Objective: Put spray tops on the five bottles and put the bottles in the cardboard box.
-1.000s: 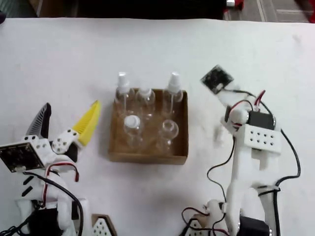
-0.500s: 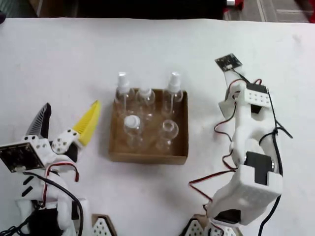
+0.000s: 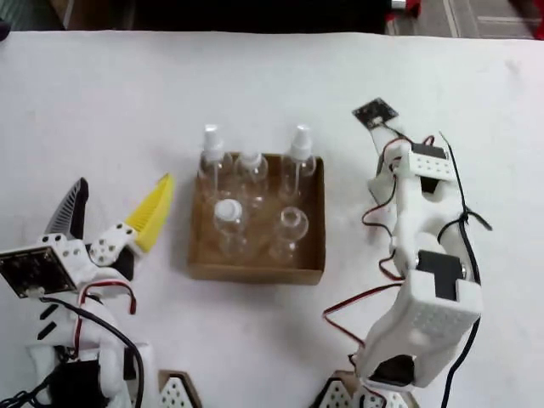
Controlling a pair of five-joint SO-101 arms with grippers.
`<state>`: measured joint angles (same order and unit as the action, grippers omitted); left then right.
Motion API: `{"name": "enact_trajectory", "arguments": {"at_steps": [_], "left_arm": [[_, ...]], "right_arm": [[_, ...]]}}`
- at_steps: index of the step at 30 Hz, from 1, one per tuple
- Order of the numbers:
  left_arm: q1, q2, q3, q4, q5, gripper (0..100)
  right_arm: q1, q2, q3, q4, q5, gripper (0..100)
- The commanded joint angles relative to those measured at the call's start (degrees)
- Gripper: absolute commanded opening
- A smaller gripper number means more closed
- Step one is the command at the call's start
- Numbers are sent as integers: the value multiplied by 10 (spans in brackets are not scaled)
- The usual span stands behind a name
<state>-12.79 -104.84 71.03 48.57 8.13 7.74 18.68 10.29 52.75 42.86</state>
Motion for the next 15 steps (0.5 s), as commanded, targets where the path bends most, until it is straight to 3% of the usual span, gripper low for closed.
{"name": "enact_trajectory", "arguments": {"at_steps": [1,6,12,15], "left_arm": [[6,1,-4,-3,6,395],[6,1,-3,-3,6,395],[6,1,-3,-3,6,395],[7,1,-3,-3,6,395]], "right_arm": [[11,2,-24,-7,31,17],[64,3,-19,0,84,17],[125,-1,-18,120,240,17],[155,-8,-23,146,268,17]]}}
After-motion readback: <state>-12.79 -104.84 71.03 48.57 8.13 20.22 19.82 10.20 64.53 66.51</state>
